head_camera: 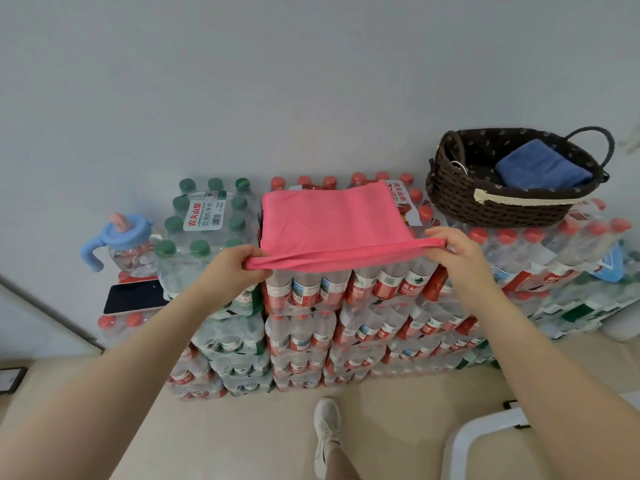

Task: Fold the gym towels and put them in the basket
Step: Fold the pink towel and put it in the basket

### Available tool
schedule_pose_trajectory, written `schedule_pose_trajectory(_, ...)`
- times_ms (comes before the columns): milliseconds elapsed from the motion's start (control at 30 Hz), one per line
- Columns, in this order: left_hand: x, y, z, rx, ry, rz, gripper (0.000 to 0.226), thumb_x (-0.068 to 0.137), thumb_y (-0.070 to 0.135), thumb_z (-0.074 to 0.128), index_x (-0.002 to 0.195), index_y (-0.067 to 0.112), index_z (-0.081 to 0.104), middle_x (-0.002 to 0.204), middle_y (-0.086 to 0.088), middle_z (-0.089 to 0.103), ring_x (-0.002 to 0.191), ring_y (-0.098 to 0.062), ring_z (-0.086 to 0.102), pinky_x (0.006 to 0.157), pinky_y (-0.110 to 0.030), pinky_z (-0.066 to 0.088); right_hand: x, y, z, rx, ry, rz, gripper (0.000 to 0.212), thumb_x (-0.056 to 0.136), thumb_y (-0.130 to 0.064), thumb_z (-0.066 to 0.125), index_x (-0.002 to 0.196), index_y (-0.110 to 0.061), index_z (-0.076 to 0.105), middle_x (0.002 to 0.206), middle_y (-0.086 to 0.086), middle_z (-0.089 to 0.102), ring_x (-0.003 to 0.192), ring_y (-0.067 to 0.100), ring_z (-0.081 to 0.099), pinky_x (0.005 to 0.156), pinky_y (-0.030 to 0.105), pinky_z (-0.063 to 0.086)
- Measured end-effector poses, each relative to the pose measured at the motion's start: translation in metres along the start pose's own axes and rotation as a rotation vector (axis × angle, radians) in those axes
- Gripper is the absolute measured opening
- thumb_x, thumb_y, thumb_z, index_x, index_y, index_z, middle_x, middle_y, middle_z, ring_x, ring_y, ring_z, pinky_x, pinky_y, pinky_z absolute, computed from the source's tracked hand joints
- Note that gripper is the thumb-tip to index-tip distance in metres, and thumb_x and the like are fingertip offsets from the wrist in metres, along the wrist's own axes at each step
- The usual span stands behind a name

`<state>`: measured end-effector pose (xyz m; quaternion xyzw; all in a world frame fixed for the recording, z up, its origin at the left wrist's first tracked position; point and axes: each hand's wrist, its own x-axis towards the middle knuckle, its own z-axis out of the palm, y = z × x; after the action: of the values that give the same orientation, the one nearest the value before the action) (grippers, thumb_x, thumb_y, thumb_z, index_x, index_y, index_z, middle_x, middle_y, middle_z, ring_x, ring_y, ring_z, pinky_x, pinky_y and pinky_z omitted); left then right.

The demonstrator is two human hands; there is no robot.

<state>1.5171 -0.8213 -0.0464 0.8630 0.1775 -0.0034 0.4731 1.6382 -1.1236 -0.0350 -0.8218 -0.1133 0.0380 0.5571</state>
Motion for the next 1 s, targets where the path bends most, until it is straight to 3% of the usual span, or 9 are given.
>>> schedule_pose_trajectory(33, 0.006, 0.003, 0.0, 0.022, 0.046, 0.014, 0.003, 0.084, 0.012, 0.064, 0.085, 0.01, 0.062, 0.063, -0.002, 0.047, 0.045, -0.006, 0.035, 0.044, -0.014, 0.031, 0.008, -0.004, 0.001, 0.043, -0.037, 0.006, 0.015, 0.087, 0.001, 0.053, 0.094, -0.007, 0.063, 0.099, 0.002, 0.058, 0.088, 0.006, 0.054, 0.072, 0.004, 0.043)
schedule_pose_trajectory(100, 0.021, 0.006, -0.001, 0.003, 0.119, 0.025, 0.013, 0.087, 0.017, 0.06, 0.079, 0.007, 0.061, 0.068, 0.0, 0.047, 0.054, -0.008, 0.04, 0.053, -0.018, 0.034, 0.027, -0.008, 0.003, 0.081, -0.06, 0.015, 0.02, 0.089, 0.002, 0.047, 0.087, -0.01, 0.063, 0.085, 0.002, 0.058, 0.079, 0.005, 0.053, 0.067, 0.009, 0.044)
schedule_pose_trajectory(200, 0.046, 0.019, -0.007, -0.223, 0.179, -0.03, 0.018, 0.087, 0.025, 0.059, 0.1, 0.013, 0.064, 0.102, 0.007, 0.054, 0.088, -0.009, 0.051, 0.076, -0.023, 0.039, 0.062, -0.011, 0.012, 0.12, -0.019, 0.044, 0.028, 0.091, -0.002, 0.045, 0.075, -0.021, 0.058, 0.073, -0.01, 0.053, 0.067, -0.006, 0.051, 0.063, 0.013, 0.038)
schedule_pose_trajectory(300, 0.072, 0.032, -0.008, -0.439, 0.198, -0.12, 0.008, 0.09, 0.023, 0.056, 0.096, 0.022, 0.061, 0.092, 0.008, 0.06, 0.084, -0.009, 0.053, 0.069, -0.024, 0.041, 0.102, -0.011, 0.025, 0.124, -0.015, 0.058, 0.025, 0.092, -0.006, 0.046, 0.075, -0.02, 0.057, 0.075, -0.007, 0.054, 0.071, 0.003, 0.049, 0.061, 0.019, 0.036)
schedule_pose_trajectory(433, 0.114, 0.047, -0.006, -0.46, 0.303, -0.164, 0.011, 0.091, 0.024, 0.052, 0.085, 0.026, 0.061, 0.083, 0.012, 0.056, 0.077, -0.004, 0.048, 0.064, -0.022, 0.034, 0.154, -0.007, 0.039, 0.025, -0.073, 0.085, 0.022, 0.091, -0.005, 0.048, 0.079, -0.018, 0.06, 0.078, -0.007, 0.057, 0.075, 0.007, 0.052, 0.058, 0.014, 0.041)
schedule_pose_trajectory(533, 0.142, 0.046, -0.003, -0.486, 0.319, -0.252, 0.014, 0.091, 0.02, 0.052, 0.08, 0.024, 0.061, 0.078, 0.008, 0.056, 0.074, -0.01, 0.048, 0.062, -0.022, 0.035, 0.184, 0.007, 0.046, -0.21, -0.11, 0.13, 0.016, 0.089, -0.008, 0.049, 0.092, -0.004, 0.064, 0.092, 0.011, 0.064, 0.087, 0.023, 0.057, 0.065, 0.027, 0.039)
schedule_pose_trajectory(733, 0.172, 0.027, 0.0, -0.359, 0.267, -0.404, 0.014, 0.09, 0.024, 0.048, 0.09, 0.019, 0.061, 0.094, -0.009, 0.063, 0.089, -0.027, 0.056, 0.088, -0.039, 0.044, 0.207, 0.019, 0.054, -0.475, -0.079, 0.127, 0.012, 0.09, -0.013, 0.046, 0.087, -0.011, 0.057, 0.081, 0.006, 0.06, 0.082, 0.025, 0.054, 0.061, 0.031, 0.037)
schedule_pose_trajectory(833, 0.182, 0.023, 0.004, -0.183, 0.331, -0.365, 0.019, 0.093, 0.021, 0.043, 0.102, 0.013, 0.056, 0.101, -0.008, 0.058, 0.092, -0.024, 0.051, 0.082, -0.034, 0.039, 0.211, 0.022, 0.058, -0.543, -0.068, 0.106, 0.019, 0.095, -0.018, 0.044, 0.103, -0.006, 0.055, 0.099, 0.016, 0.064, 0.095, 0.032, 0.058, 0.072, 0.035, 0.04)
schedule_pose_trajectory(1000, 0.189, 0.023, 0.013, 0.073, 0.428, -0.295, 0.025, 0.096, 0.019, 0.039, 0.106, -0.001, 0.05, 0.102, -0.019, 0.058, 0.094, -0.031, 0.051, 0.074, -0.029, 0.029, 0.215, 0.027, 0.067, -0.697, -0.035, 0.114, 0.024, 0.098, -0.024, 0.038, 0.108, -0.007, 0.05, 0.109, 0.019, 0.061, 0.102, 0.036, 0.056, 0.07, 0.037, 0.039)
